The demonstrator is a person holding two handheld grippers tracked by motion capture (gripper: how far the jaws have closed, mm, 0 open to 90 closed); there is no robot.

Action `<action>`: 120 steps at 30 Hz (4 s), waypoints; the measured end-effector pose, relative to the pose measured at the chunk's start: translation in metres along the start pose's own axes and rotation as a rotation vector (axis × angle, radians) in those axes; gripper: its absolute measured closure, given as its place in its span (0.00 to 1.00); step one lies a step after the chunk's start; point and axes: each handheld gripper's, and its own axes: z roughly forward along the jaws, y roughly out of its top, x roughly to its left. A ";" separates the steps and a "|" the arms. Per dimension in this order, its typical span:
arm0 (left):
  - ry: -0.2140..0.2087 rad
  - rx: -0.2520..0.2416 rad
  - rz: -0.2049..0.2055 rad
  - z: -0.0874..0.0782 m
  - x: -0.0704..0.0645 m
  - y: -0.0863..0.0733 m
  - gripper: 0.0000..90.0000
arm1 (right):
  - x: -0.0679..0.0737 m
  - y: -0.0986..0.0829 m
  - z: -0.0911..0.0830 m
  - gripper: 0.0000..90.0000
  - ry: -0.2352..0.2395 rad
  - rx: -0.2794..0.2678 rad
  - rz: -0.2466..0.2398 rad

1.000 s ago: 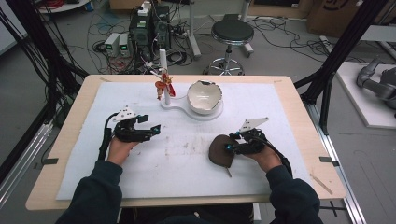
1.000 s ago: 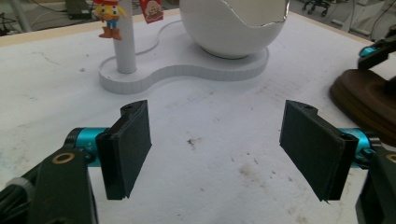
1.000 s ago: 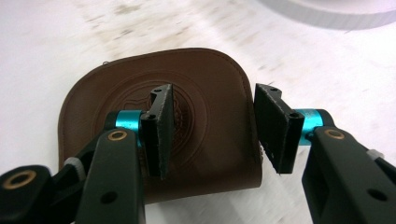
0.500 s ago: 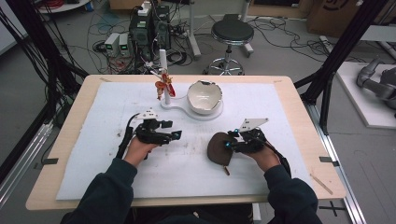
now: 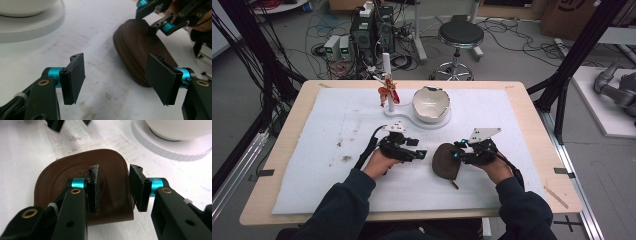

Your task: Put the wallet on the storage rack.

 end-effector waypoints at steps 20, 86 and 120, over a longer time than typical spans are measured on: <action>-0.145 0.079 0.066 0.031 -0.007 0.003 0.69 | 0.002 0.000 -0.002 0.72 -0.004 -0.006 -0.047; 0.362 -0.270 -0.037 -0.143 0.041 -0.011 0.49 | -0.009 0.006 -0.018 0.73 0.086 -0.142 0.096; 0.487 -0.311 -0.070 -0.177 0.059 -0.039 0.24 | -0.089 0.125 0.030 0.73 -0.104 -0.258 -0.075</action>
